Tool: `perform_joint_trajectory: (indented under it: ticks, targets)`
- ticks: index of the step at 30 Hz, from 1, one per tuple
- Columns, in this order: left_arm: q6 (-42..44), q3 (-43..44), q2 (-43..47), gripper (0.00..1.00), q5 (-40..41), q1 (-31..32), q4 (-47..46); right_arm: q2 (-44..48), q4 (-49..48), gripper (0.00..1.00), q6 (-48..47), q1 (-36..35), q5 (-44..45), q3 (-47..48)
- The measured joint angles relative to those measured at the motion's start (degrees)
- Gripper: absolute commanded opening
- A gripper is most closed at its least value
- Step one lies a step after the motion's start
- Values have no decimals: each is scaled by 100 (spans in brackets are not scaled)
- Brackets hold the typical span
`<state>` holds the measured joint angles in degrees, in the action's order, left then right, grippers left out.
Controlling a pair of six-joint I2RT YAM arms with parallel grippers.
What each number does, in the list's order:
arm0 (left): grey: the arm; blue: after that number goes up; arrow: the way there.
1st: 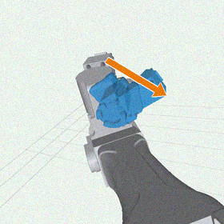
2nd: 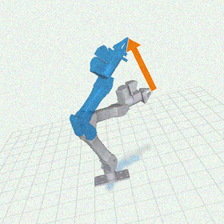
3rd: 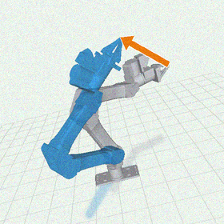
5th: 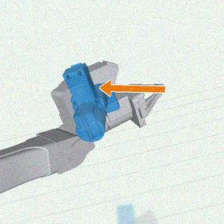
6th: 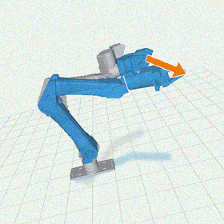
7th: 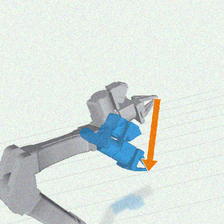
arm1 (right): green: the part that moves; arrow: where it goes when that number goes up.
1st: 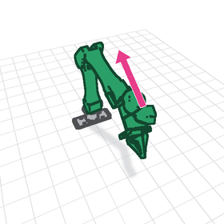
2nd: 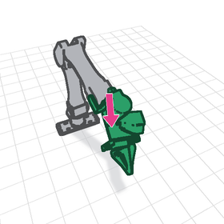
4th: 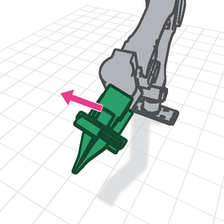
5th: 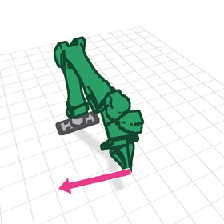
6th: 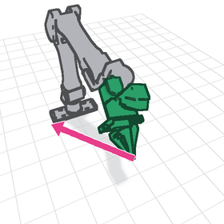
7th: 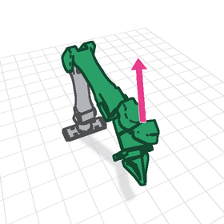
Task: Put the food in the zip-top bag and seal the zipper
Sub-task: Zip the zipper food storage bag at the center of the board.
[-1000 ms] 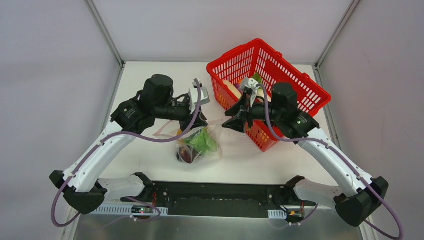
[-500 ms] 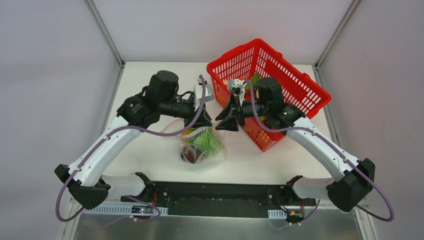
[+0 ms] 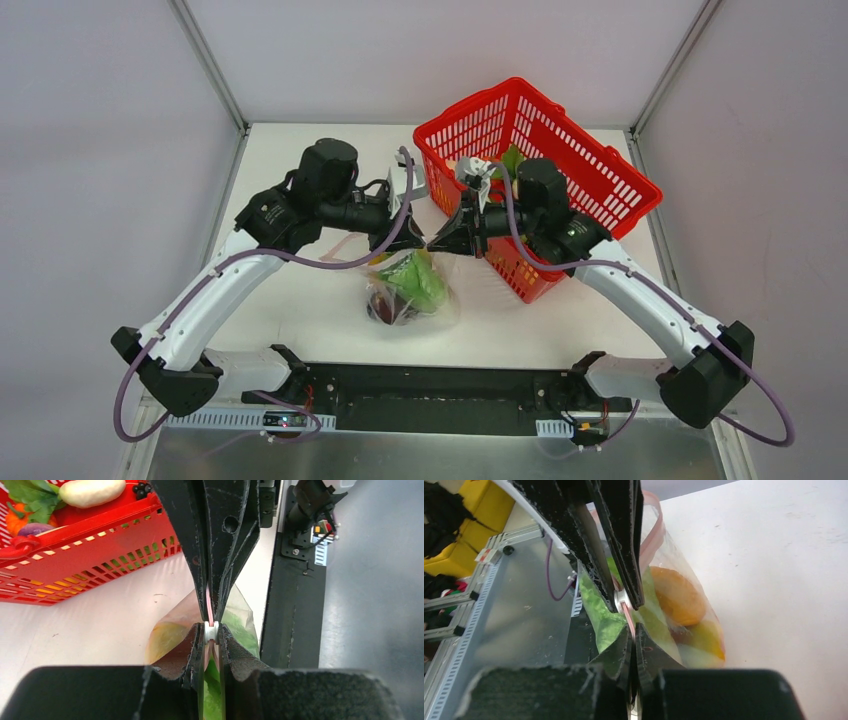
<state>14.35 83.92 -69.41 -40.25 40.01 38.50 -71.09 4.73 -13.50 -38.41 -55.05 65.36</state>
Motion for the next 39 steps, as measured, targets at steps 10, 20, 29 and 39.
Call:
perform_joint_trajectory:
  ticks: [10,20,29,39]
  targets:
    - [155,-155,361,0,610,9,44,560,-774,0,638,-42,997,-645]
    - [162,-455,907,0,949,4,129,654,-942,0,927,-37,1182,-734]
    - [133,-994,1370,0,1377,7,136,680,-925,0,1014,7,1419,-890]
    - [-13,-1488,2004,0,1821,4,142,706,-960,0,1051,79,1718,-955]
